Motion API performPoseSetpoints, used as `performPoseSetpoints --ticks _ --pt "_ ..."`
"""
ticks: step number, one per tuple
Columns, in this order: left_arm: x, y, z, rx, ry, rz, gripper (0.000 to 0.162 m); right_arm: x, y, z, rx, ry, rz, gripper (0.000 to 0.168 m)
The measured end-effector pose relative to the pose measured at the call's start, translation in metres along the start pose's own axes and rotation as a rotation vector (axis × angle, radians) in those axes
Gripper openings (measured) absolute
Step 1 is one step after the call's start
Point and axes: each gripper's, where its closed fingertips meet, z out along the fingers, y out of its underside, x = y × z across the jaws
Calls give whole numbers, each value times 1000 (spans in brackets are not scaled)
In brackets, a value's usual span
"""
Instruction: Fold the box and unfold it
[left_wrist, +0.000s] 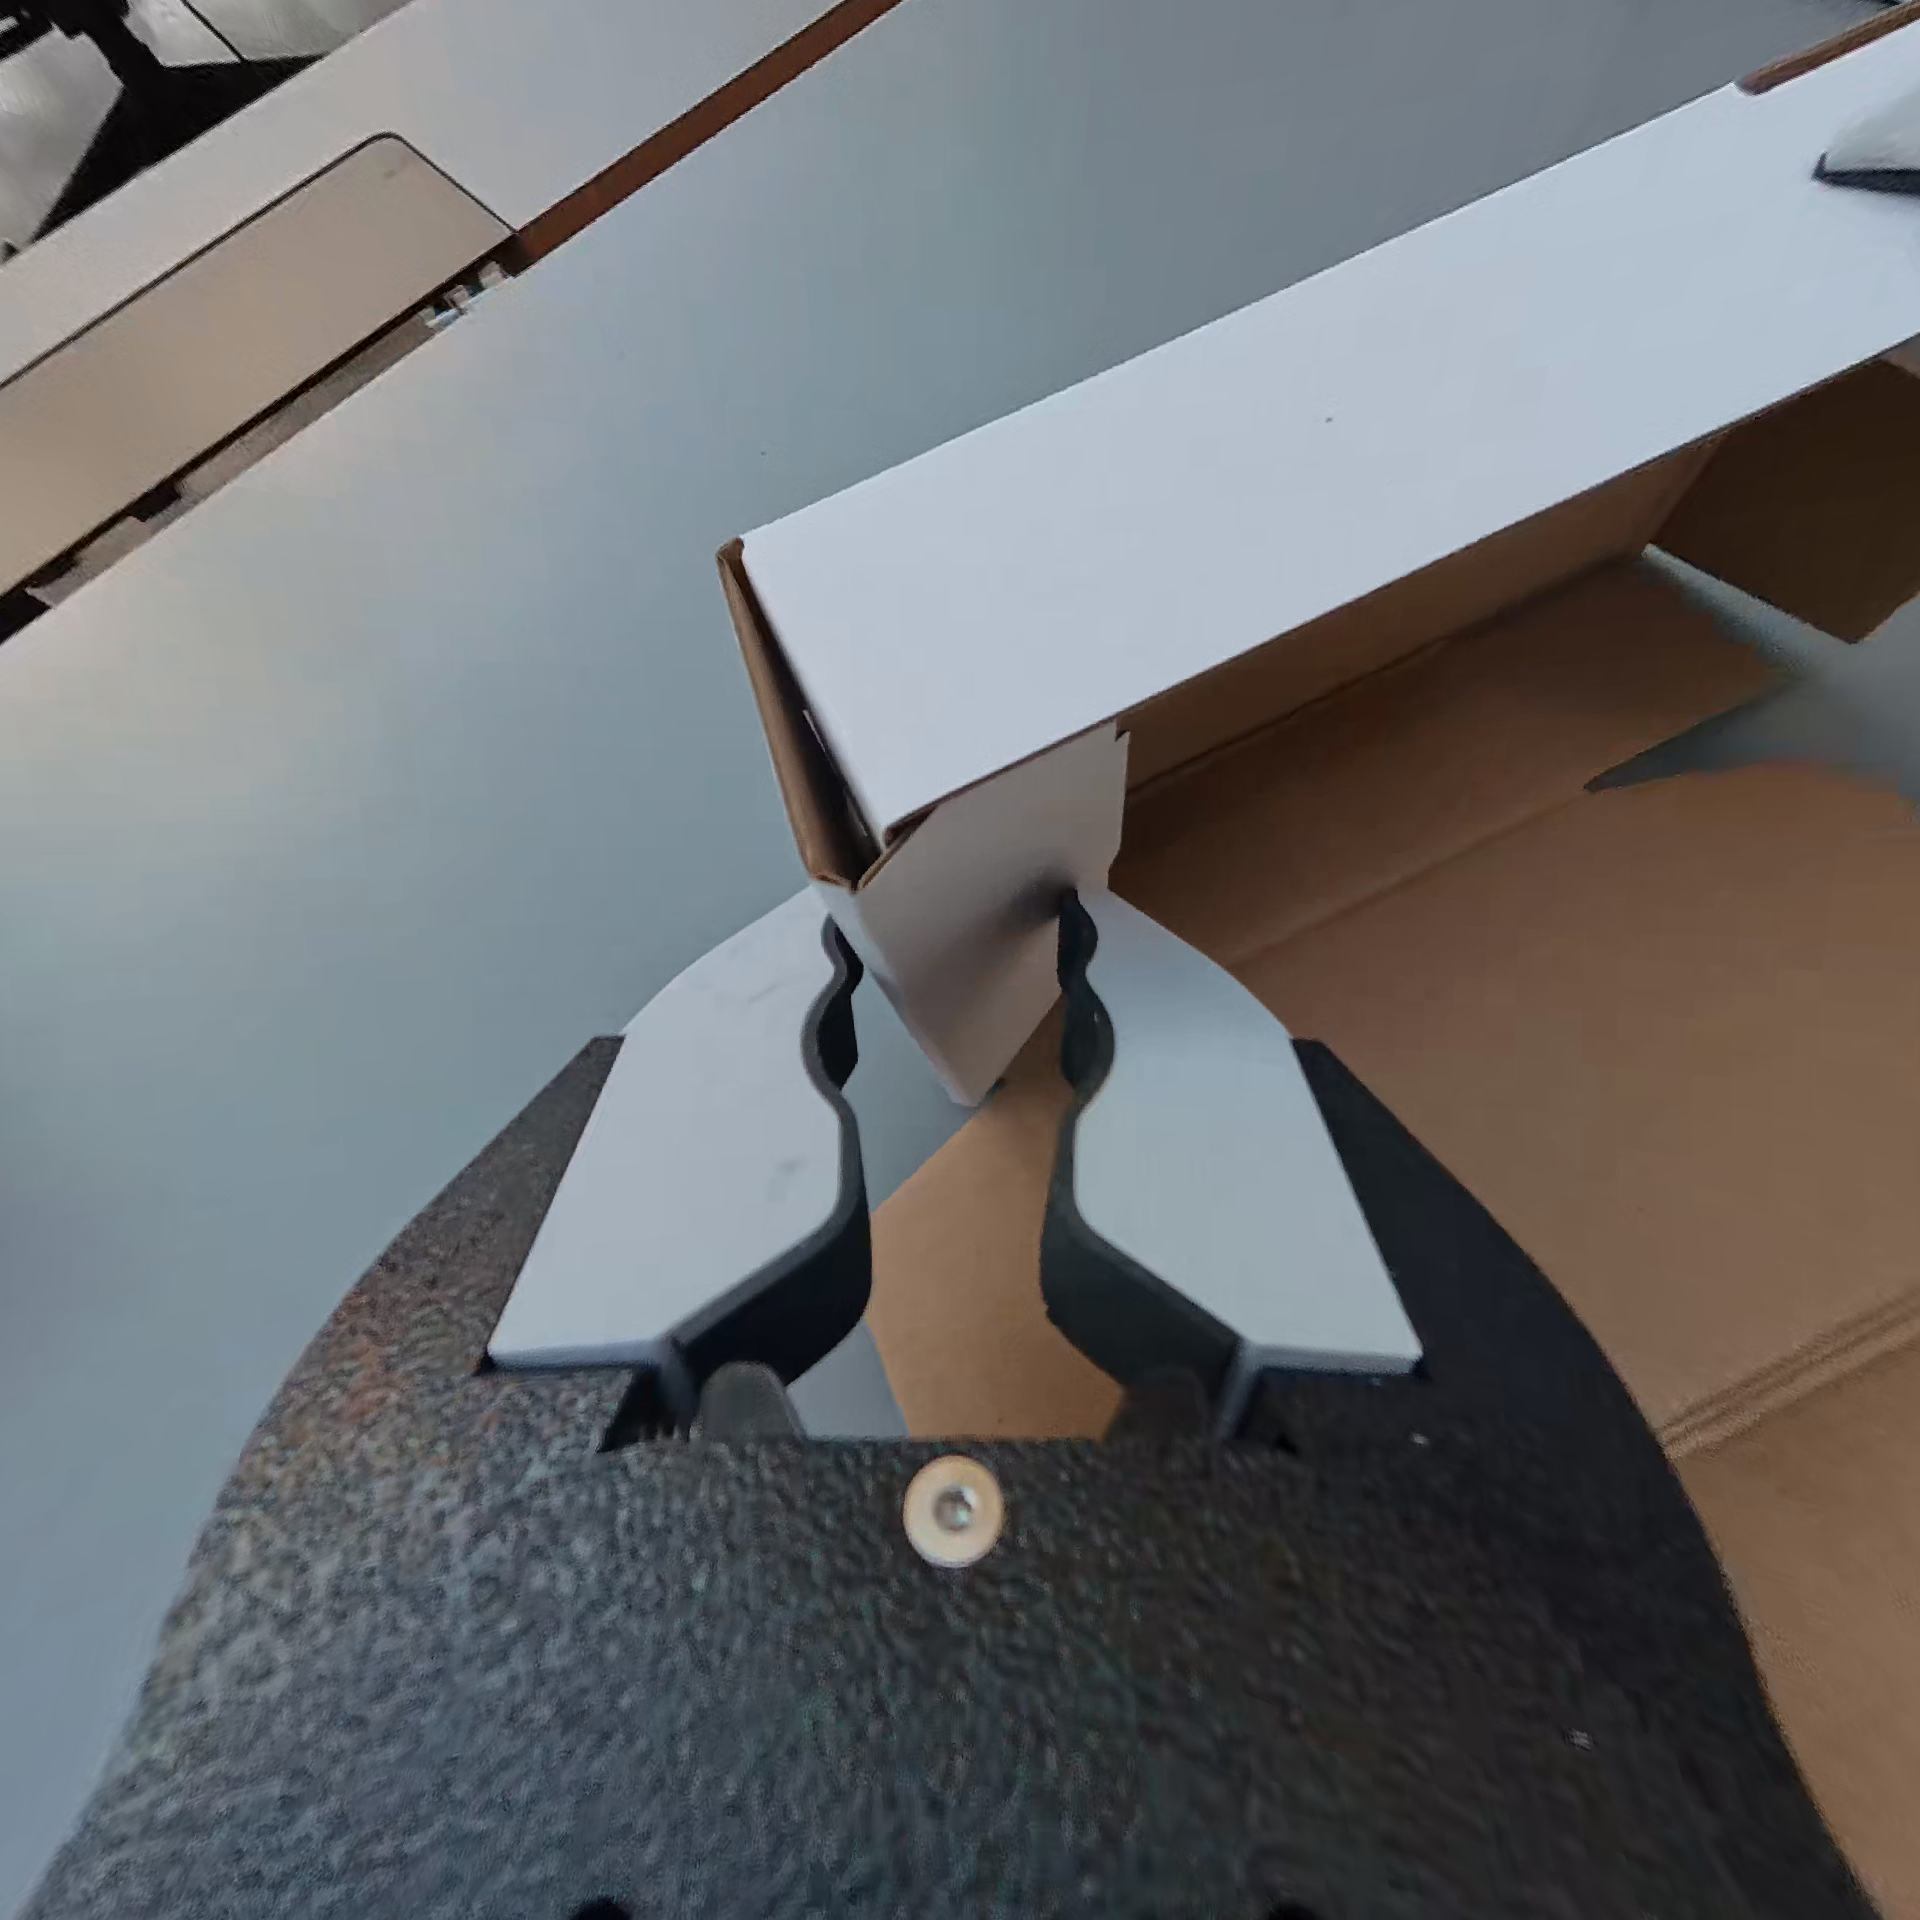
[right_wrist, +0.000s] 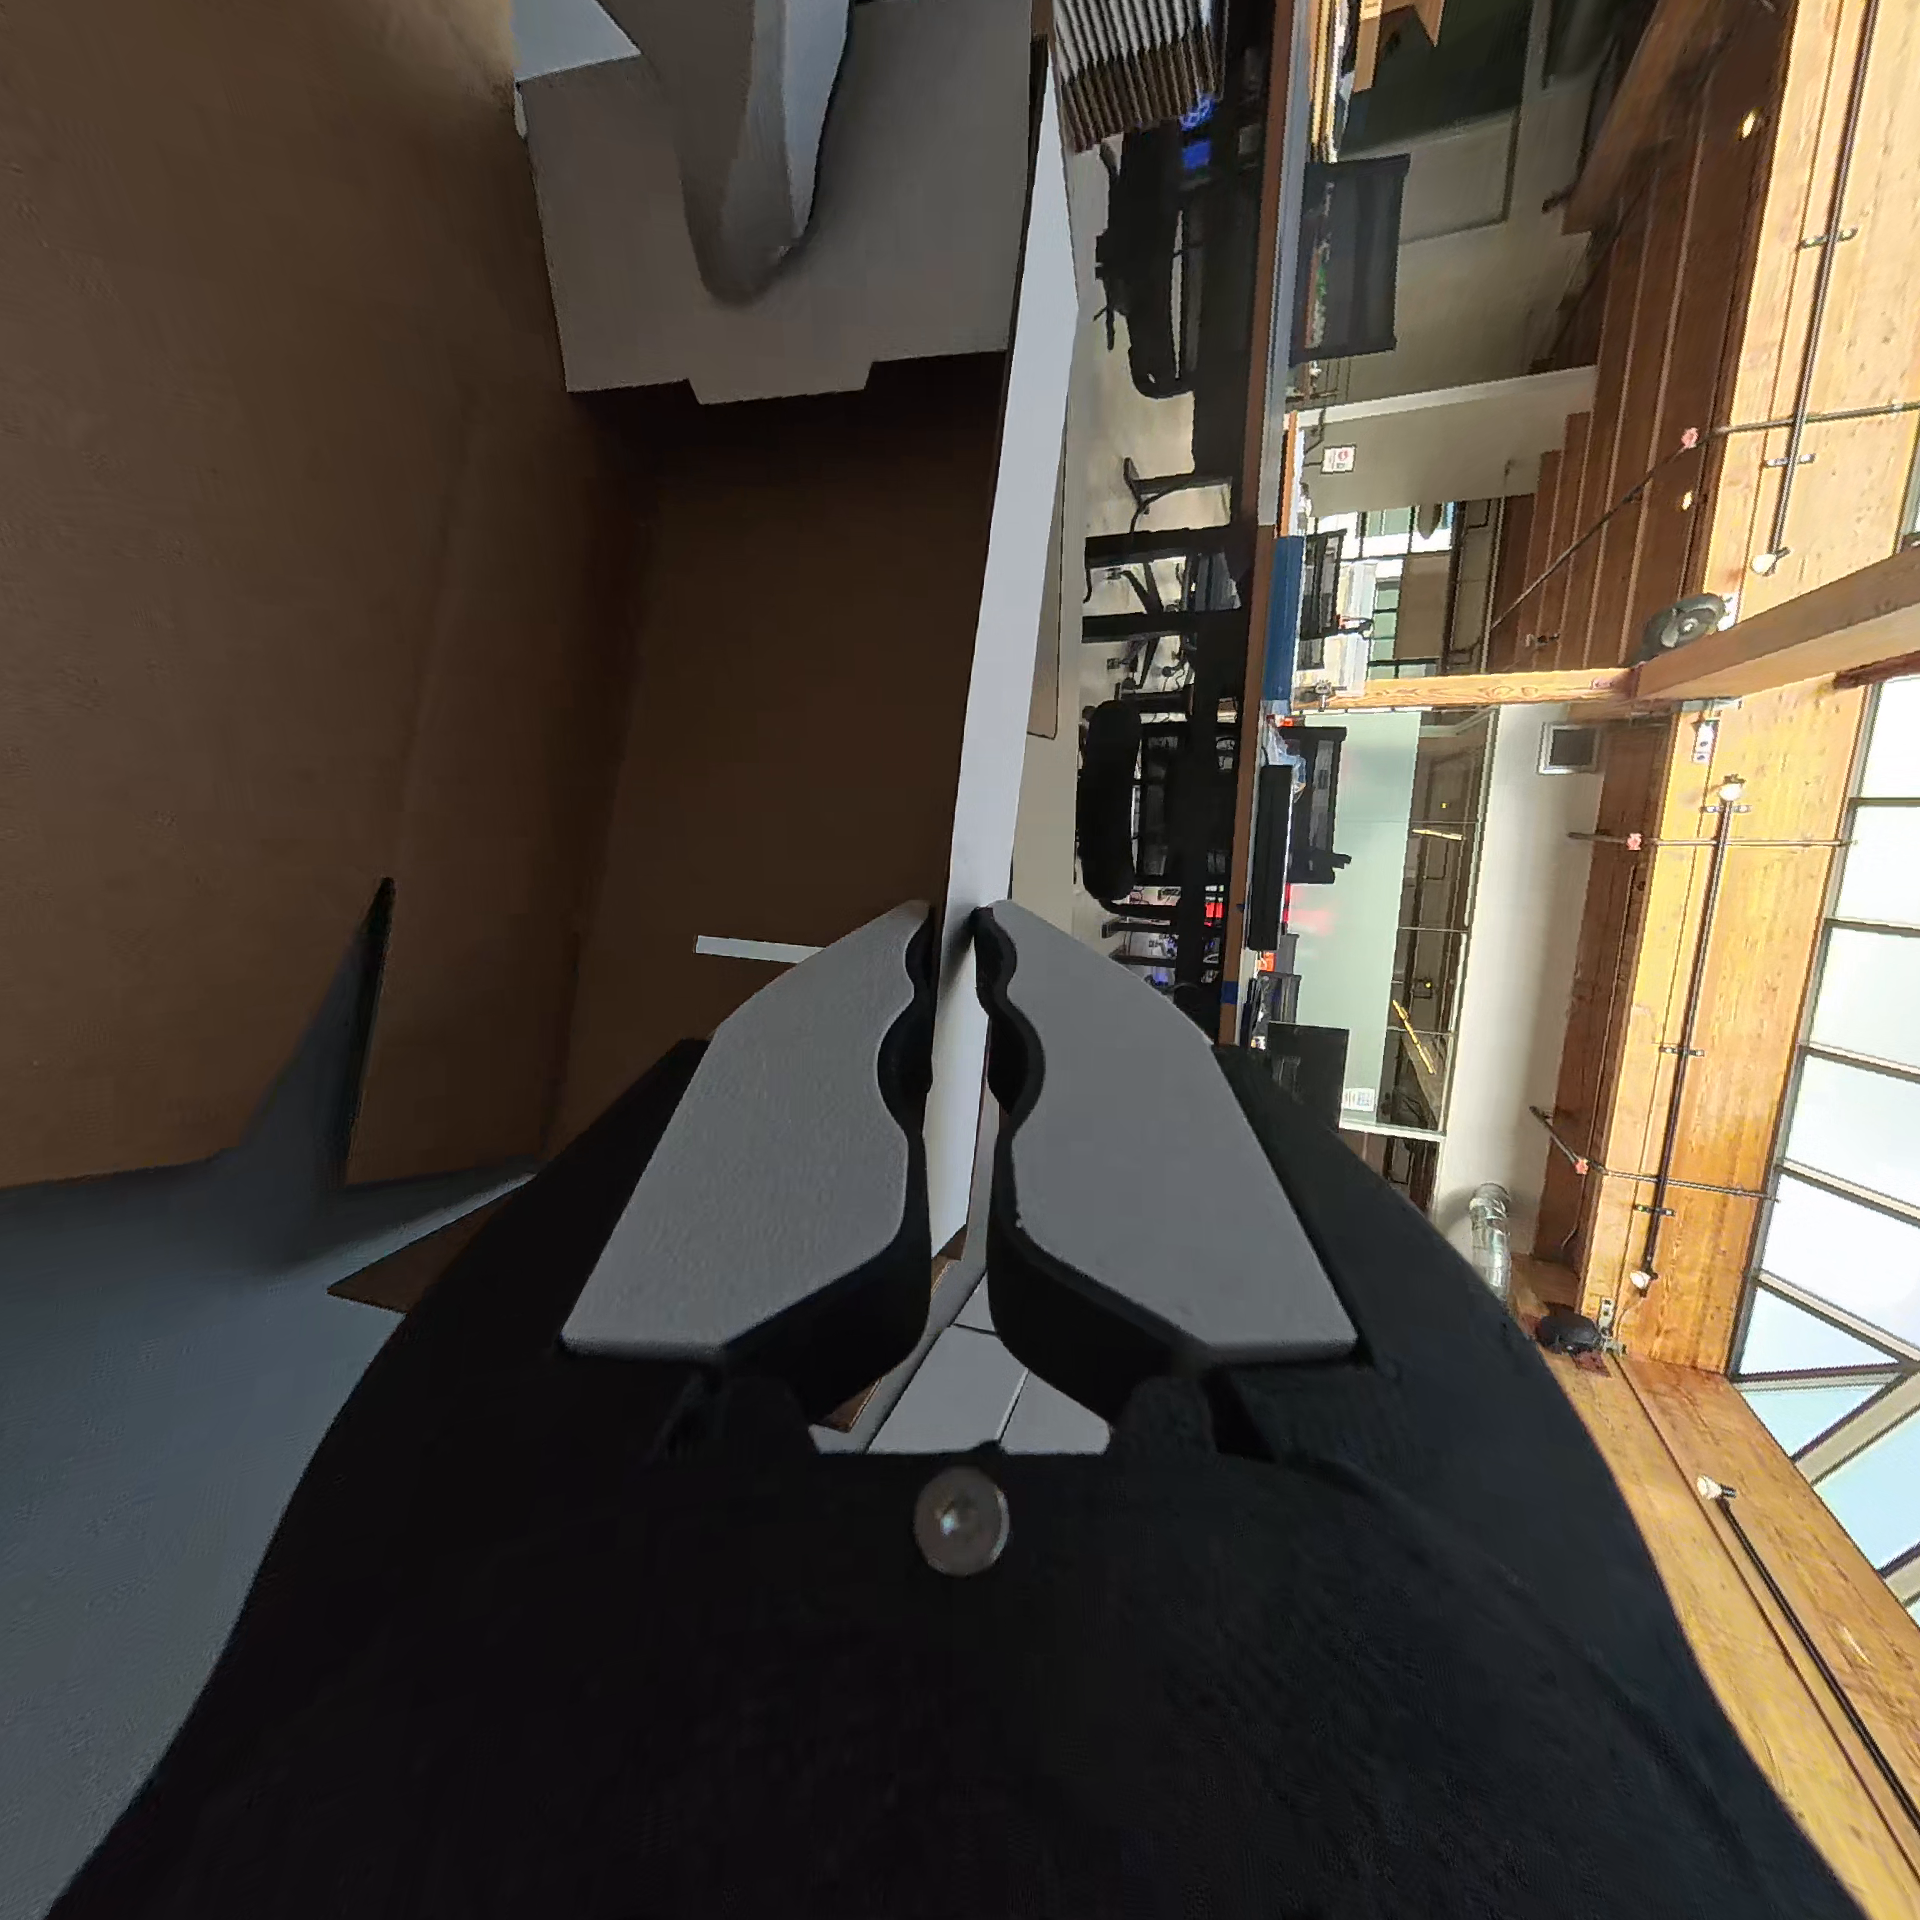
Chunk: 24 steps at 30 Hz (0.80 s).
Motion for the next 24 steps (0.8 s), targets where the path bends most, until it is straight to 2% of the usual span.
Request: performPoseSetpoints --ticks 1,2,4,8,12,14,18,22,24 --pt "-3 0 1 -12 -50 67 35 0 1 1 -12 -11 11 6" --pt "-8 1 2 -31 -122 157 21 2 1 1 -10 -18 34 5" --pt "-12 0 3 -63 -196 280 25 3 2 3 -2 -44 120 5" --pt "-12 -6 9 -64 -132 -72 20 3 2 3 13 -31 117 6" --pt "-14 -7 13 -51 -145 -217 14 0 -3 -1 14 -6 102 6" --pt "-13 -8 13 -66 -137 -220 15 -1 -2 0 12 -1 99 7" --pt "-6 -8 11 -134 -55 -195 30 0 0 1 10 -1 84 7" --pt "-12 -6 10 -200 -122 -45 26 0 -2 0 12 -4 74 7" --pt "-12 -9 13 -172 -135 -70 27 0 -1 1 14 -1 76 7"
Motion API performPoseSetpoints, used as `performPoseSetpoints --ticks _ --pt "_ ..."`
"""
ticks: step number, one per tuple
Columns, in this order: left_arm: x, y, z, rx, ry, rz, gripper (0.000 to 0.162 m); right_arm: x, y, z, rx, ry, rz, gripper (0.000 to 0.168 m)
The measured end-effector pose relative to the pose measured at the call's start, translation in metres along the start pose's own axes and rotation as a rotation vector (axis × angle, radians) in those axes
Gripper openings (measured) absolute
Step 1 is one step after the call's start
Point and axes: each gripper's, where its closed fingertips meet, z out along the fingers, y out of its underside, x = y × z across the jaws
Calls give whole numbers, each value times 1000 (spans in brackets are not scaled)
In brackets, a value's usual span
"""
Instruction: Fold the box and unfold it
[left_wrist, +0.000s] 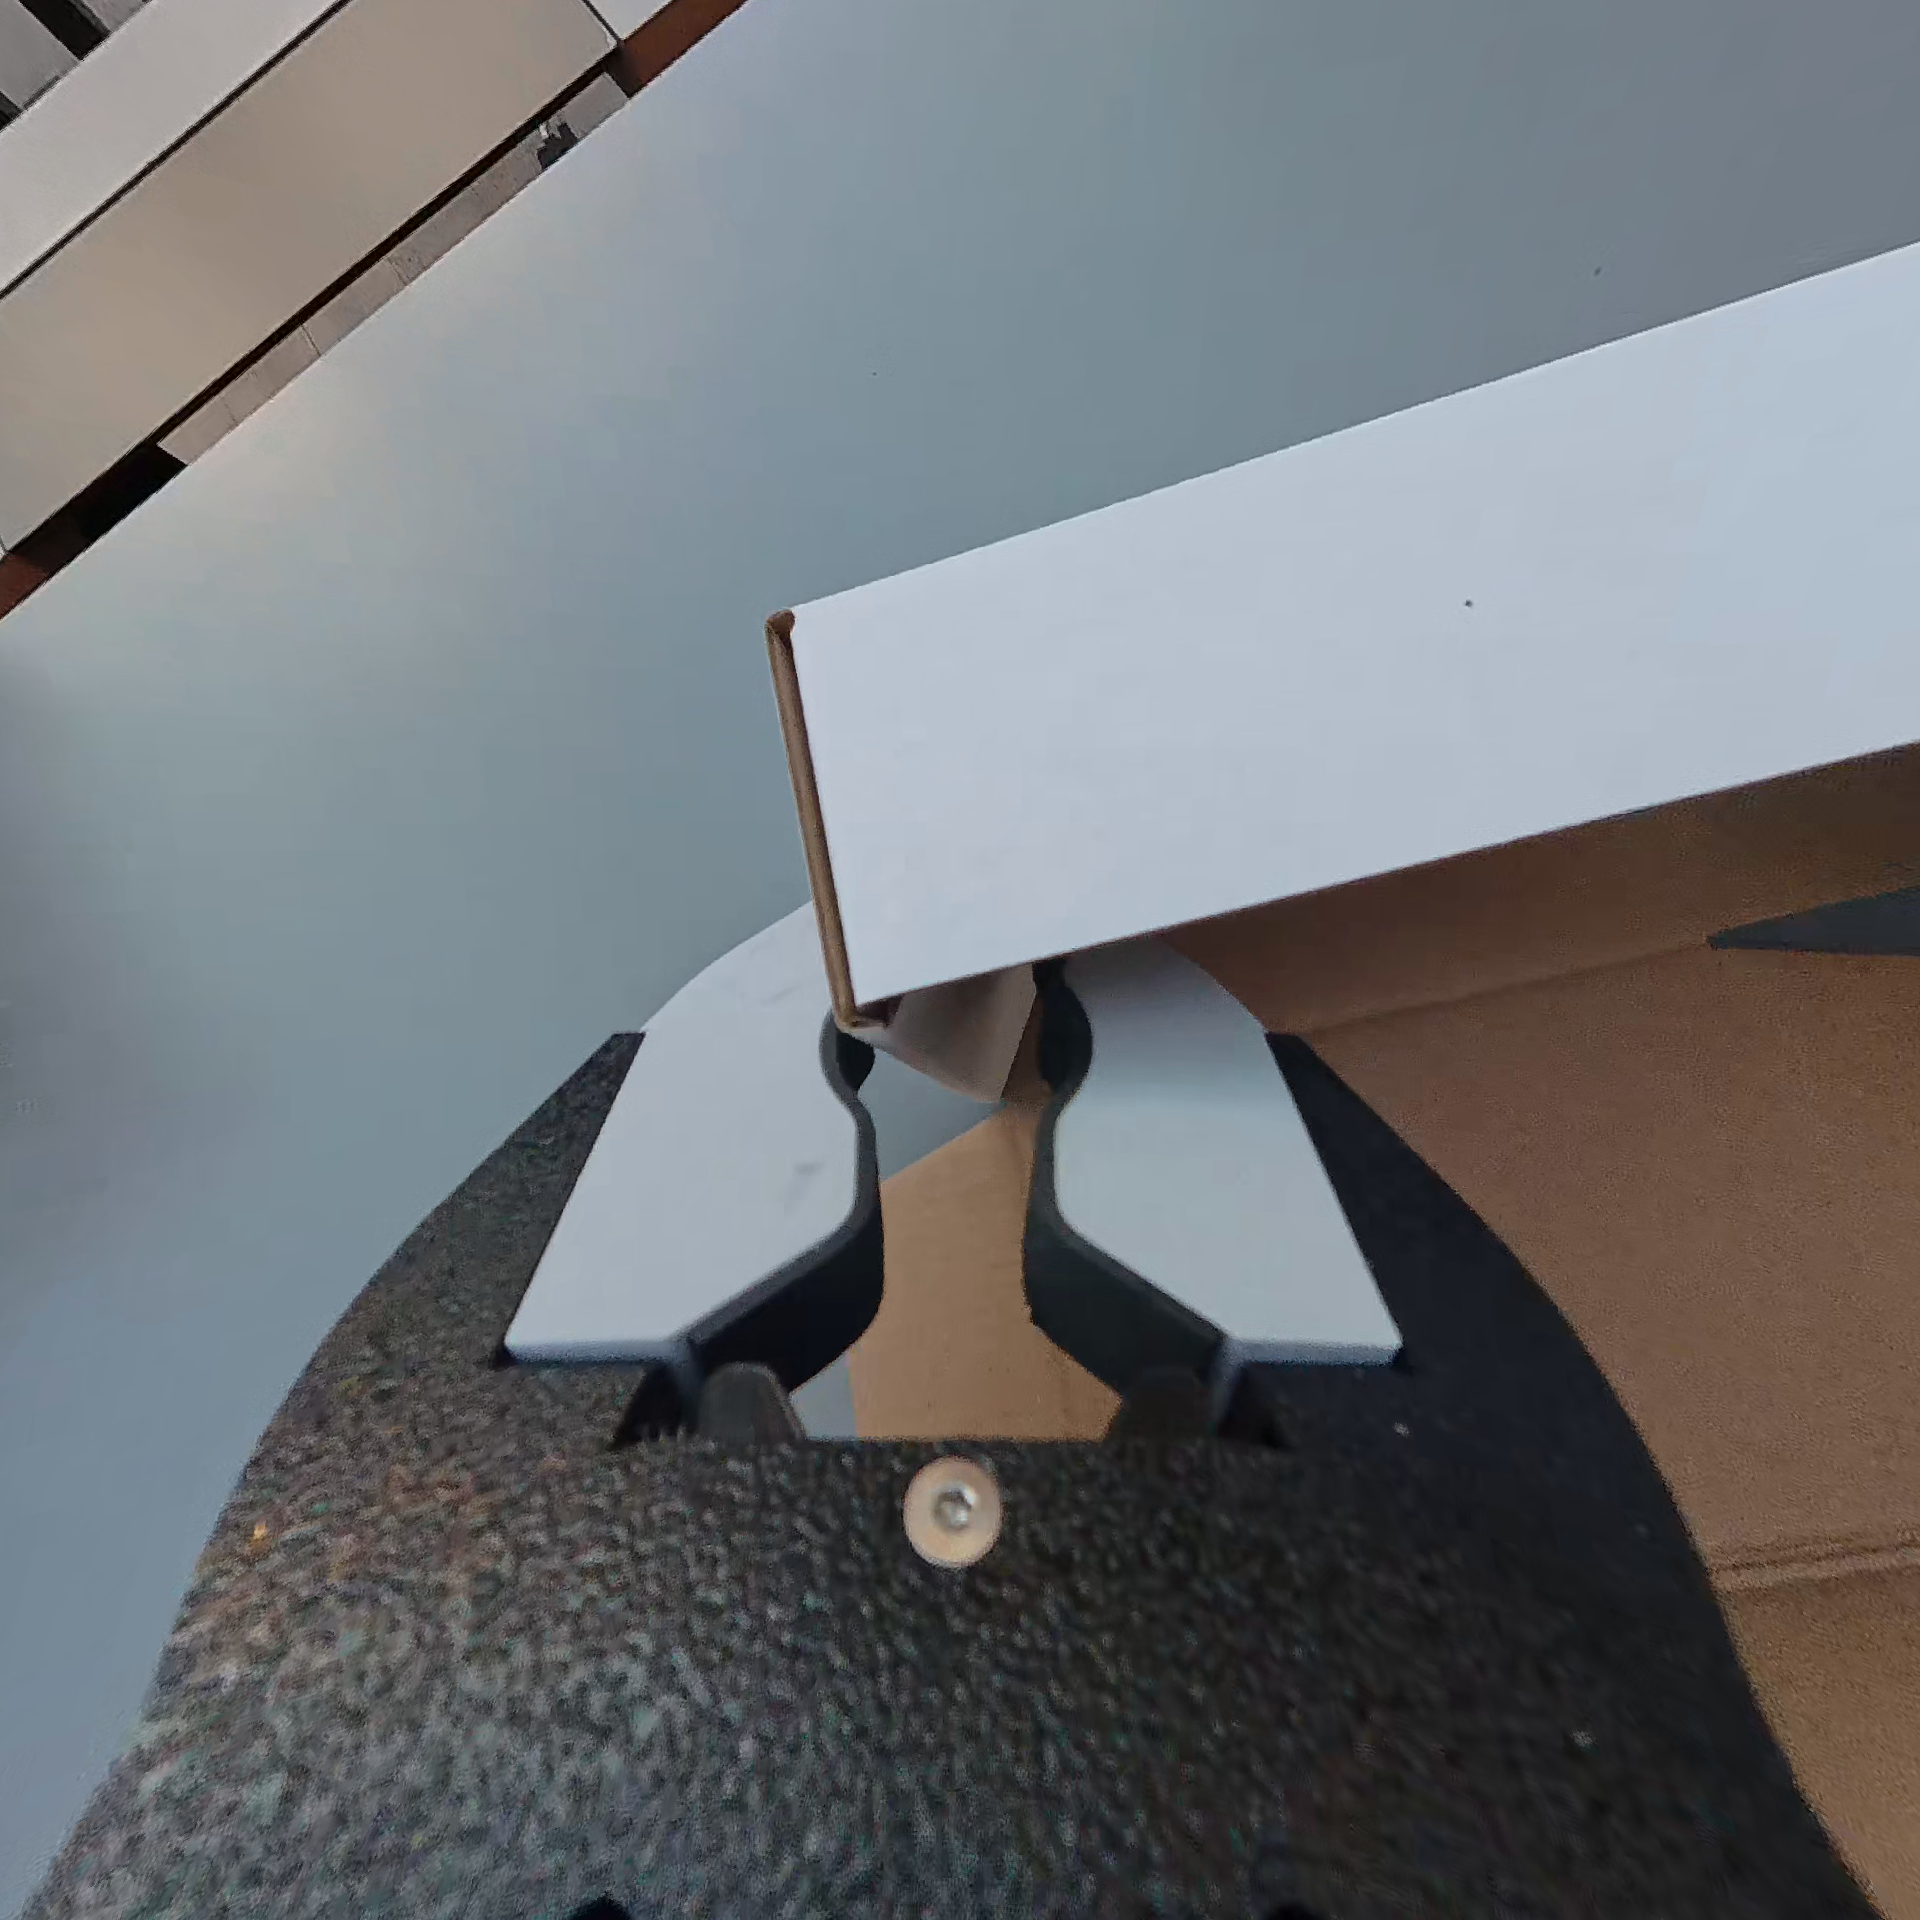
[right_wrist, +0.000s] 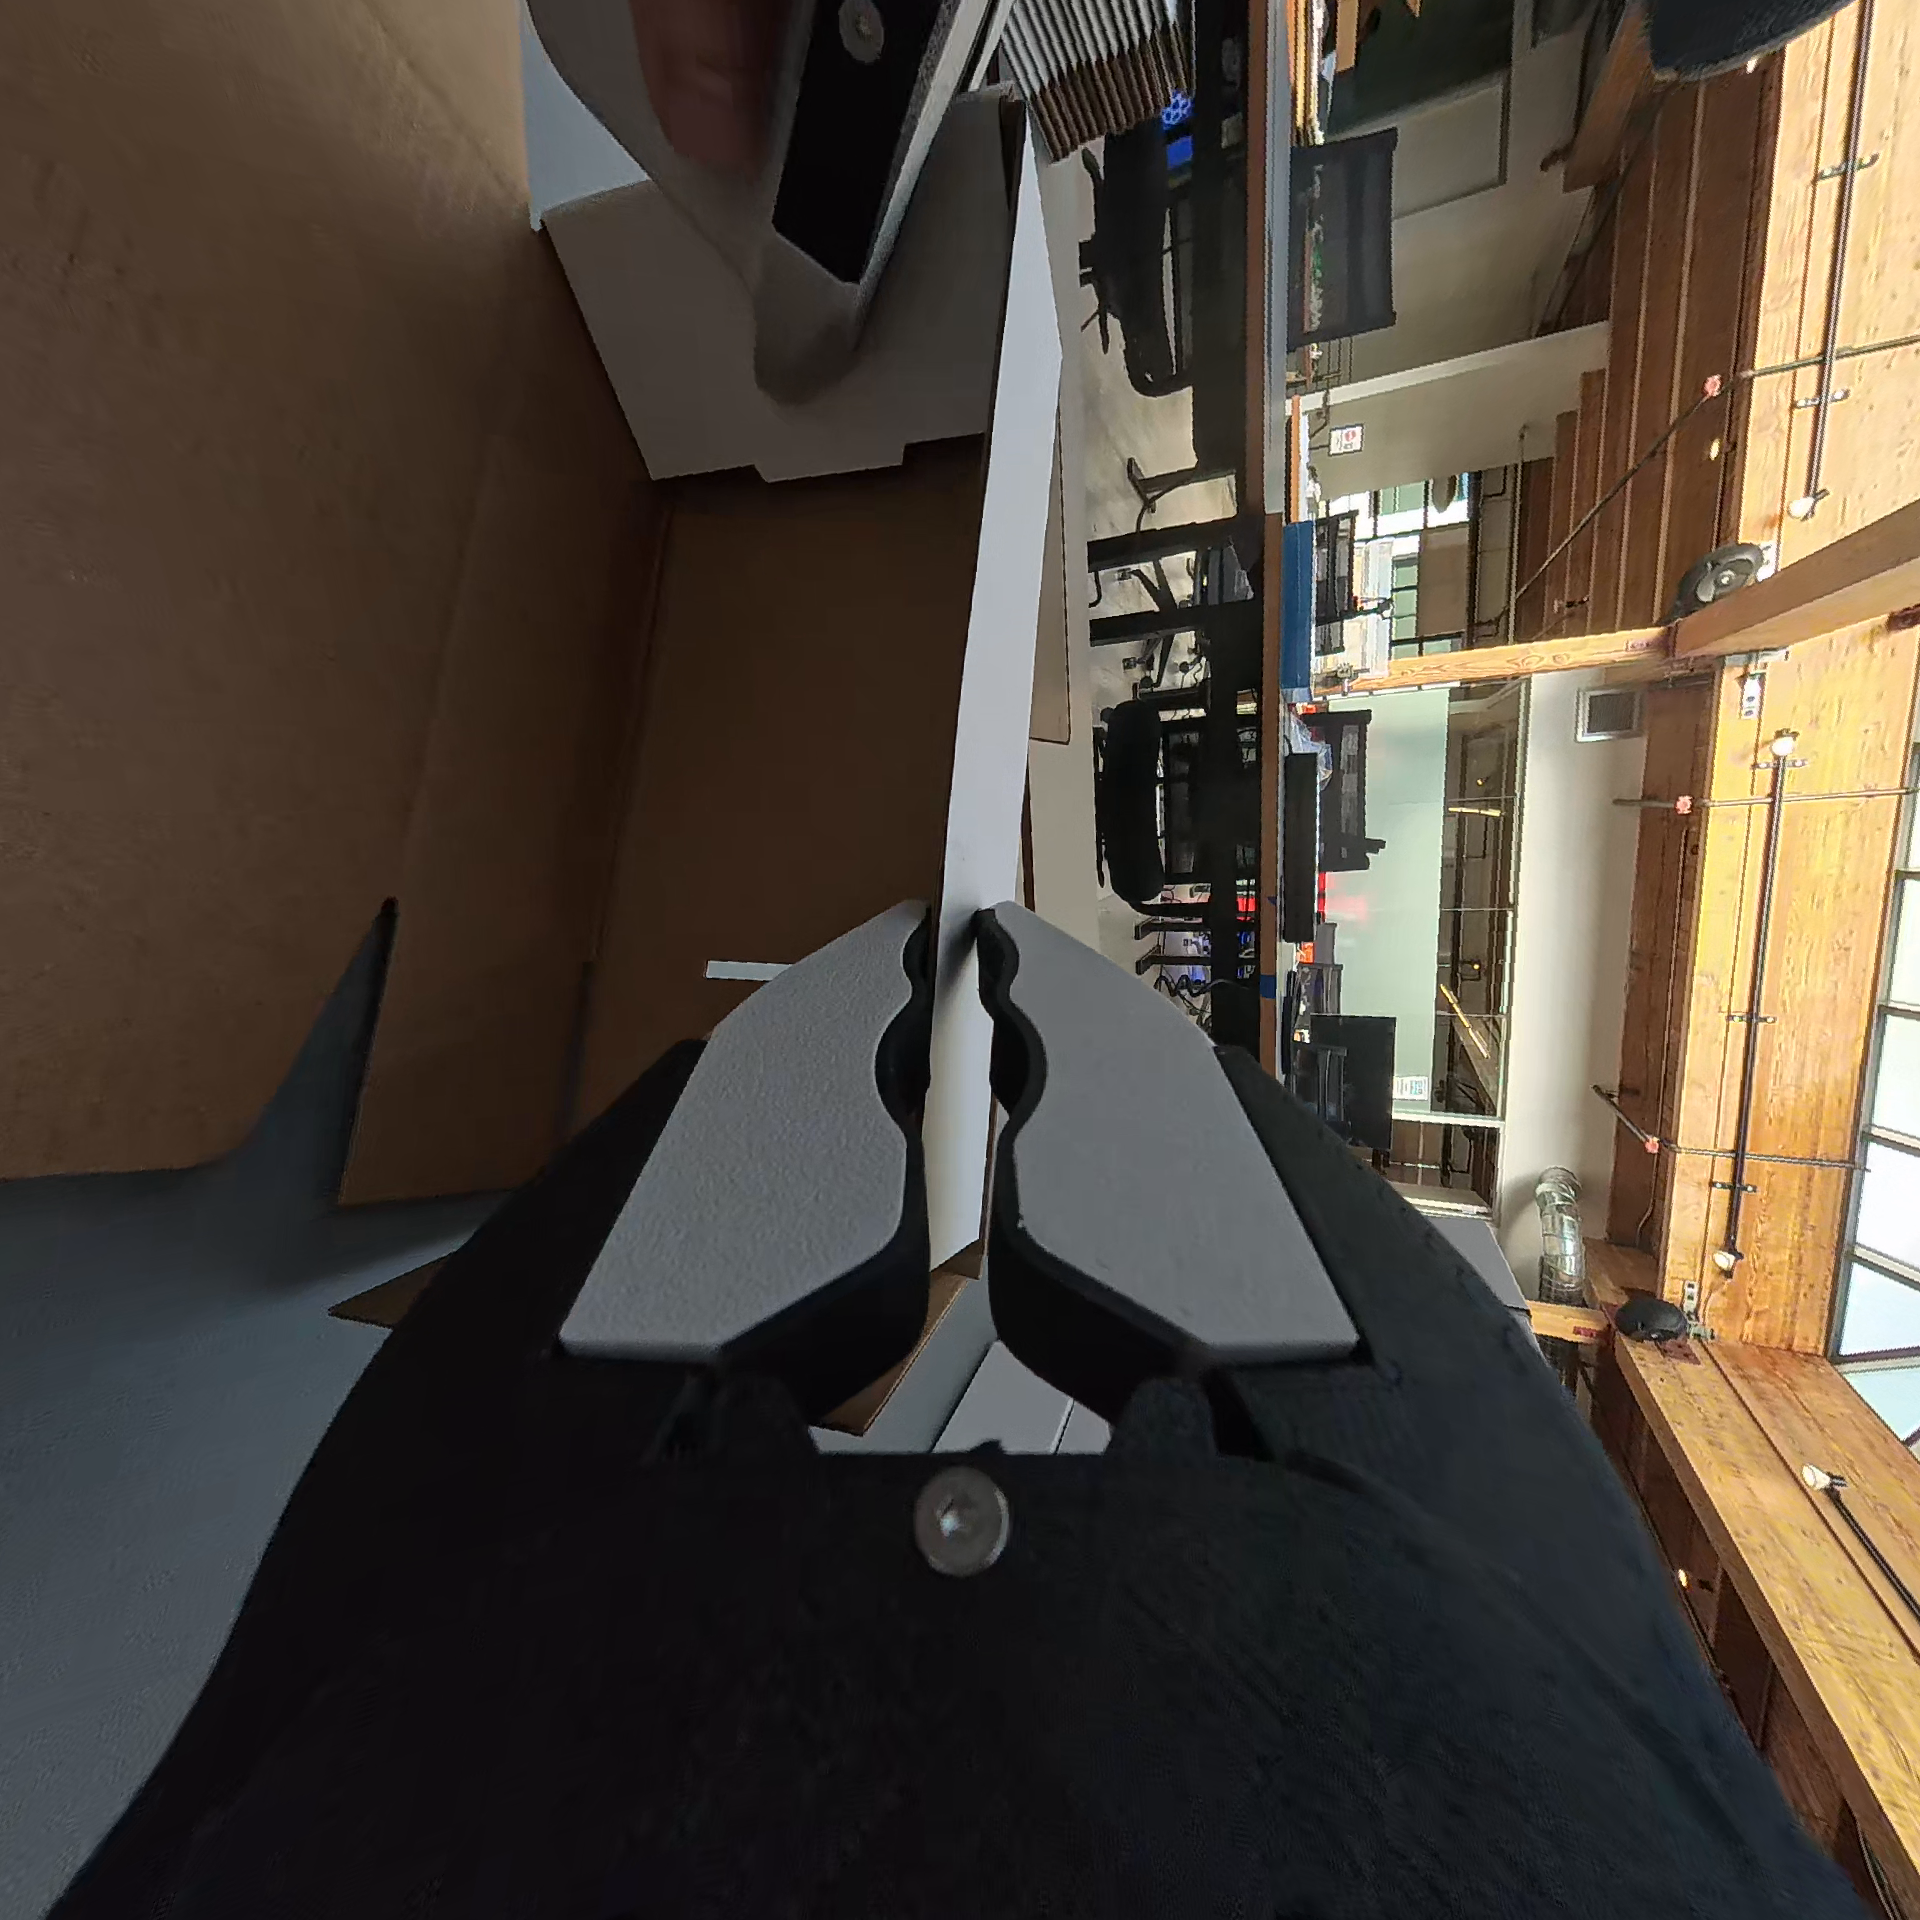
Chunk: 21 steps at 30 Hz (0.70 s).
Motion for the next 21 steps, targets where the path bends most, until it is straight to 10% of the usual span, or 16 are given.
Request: performPoseSetpoints --ticks 9,21 --pt "-5 -10 6 332 -68 -202 18 0 0 0 20 -1 46 7" --pt "-11 -8 5 363 -138 -225 4 -2 -2 -3 -30 25 77 8"
